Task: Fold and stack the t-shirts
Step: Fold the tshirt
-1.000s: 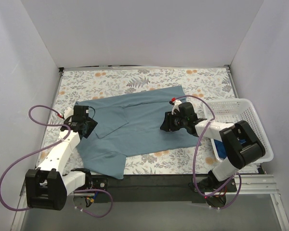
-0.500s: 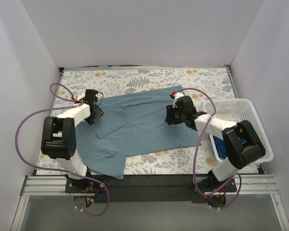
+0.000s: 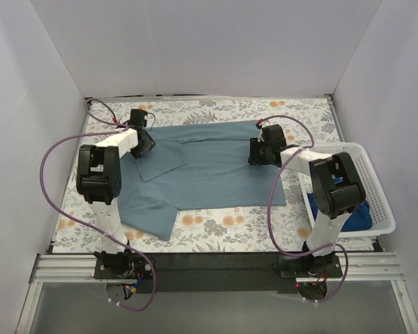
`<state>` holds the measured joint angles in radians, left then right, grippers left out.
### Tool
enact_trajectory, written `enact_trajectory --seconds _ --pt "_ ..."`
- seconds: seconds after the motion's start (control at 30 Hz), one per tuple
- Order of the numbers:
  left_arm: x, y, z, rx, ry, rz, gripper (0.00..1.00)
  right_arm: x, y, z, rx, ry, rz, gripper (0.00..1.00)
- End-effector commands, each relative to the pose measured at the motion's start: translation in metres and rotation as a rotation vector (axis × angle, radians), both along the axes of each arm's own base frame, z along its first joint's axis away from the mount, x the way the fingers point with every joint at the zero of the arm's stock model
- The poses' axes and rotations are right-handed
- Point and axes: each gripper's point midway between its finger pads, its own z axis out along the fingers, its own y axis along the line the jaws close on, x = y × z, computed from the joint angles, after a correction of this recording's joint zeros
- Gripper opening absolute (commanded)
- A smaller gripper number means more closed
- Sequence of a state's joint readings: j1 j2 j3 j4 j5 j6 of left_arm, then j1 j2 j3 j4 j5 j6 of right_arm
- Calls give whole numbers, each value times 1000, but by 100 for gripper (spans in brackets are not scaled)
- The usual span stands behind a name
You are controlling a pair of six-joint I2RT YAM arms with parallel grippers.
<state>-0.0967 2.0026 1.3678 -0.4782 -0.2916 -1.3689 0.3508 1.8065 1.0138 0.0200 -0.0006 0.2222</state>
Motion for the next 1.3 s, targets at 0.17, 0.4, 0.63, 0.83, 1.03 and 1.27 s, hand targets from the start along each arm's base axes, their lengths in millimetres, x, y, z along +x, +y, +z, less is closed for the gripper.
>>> enact_trajectory --seconds 0.17,0.4,0.63,0.83,1.03,1.27 --pt "53 -17 23 -62 -88 -42 55 50 -17 17 -8 8 -36 51" --pt "8 9 93 21 -176 31 57 27 13 79 99 -43 80 52" --pt "-105 51 76 28 -87 172 52 -68 38 61 104 43 208 52" --pt "-165 42 47 -25 -5 153 45 -118 66 55 131 74 340 51" --pt "-195 20 17 -144 115 173 44 -134 59 24 115 137 315 51" --pt "-244 4 -10 -245 267 276 44 -127 39 7 107 181 227 51"
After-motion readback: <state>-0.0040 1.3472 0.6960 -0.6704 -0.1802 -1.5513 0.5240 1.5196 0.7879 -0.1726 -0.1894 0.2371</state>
